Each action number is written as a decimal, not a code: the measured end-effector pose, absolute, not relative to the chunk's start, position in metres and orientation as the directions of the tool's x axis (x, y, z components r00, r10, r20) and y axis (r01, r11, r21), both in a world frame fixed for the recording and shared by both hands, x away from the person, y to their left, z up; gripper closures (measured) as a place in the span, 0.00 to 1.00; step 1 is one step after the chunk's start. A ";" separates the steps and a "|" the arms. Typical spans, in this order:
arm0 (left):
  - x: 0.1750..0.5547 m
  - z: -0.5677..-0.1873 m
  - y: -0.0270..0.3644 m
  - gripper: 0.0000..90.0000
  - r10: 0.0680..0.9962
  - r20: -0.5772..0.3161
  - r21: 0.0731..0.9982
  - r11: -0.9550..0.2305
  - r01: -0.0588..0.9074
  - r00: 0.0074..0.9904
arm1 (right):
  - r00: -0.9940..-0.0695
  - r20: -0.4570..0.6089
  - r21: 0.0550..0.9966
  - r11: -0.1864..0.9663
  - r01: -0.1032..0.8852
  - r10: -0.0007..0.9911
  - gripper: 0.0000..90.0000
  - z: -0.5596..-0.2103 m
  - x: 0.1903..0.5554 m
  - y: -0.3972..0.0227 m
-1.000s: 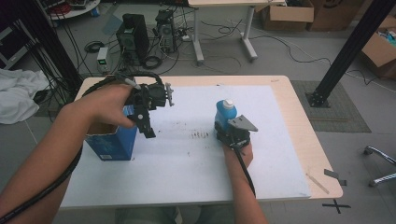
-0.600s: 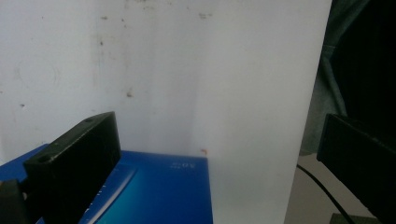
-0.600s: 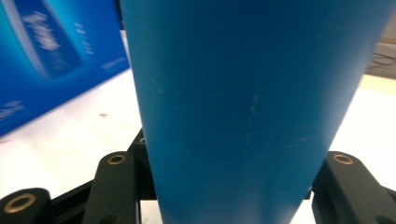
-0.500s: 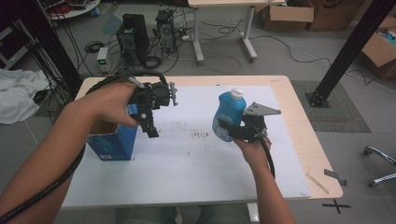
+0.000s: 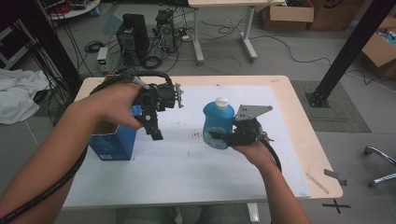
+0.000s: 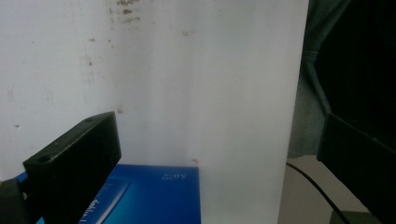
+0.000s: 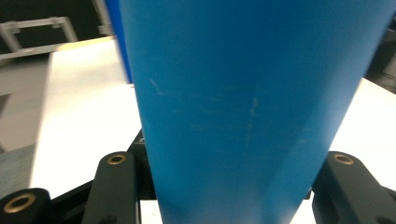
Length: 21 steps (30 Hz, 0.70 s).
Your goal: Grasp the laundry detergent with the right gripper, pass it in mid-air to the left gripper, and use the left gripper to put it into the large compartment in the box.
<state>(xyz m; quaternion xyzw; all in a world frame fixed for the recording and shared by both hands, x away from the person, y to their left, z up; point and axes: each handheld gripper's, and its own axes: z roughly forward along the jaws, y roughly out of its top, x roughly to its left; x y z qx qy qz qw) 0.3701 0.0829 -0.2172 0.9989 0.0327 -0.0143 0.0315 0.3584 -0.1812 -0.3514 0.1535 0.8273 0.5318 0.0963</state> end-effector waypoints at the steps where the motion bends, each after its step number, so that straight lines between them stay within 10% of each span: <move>1: 0.369 -0.217 0.081 0.00 0.062 -0.032 0.063 -0.996 0.064 0.998 | -0.953 -0.005 0.911 0.394 0.121 0.303 0.50 -0.353 0.356 -0.175; 21: 0.361 -0.220 0.072 0.00 0.044 -0.047 0.058 -0.997 0.047 0.998 | -1.000 -0.004 0.917 0.399 -0.002 0.003 0.50 -0.368 0.351 -0.112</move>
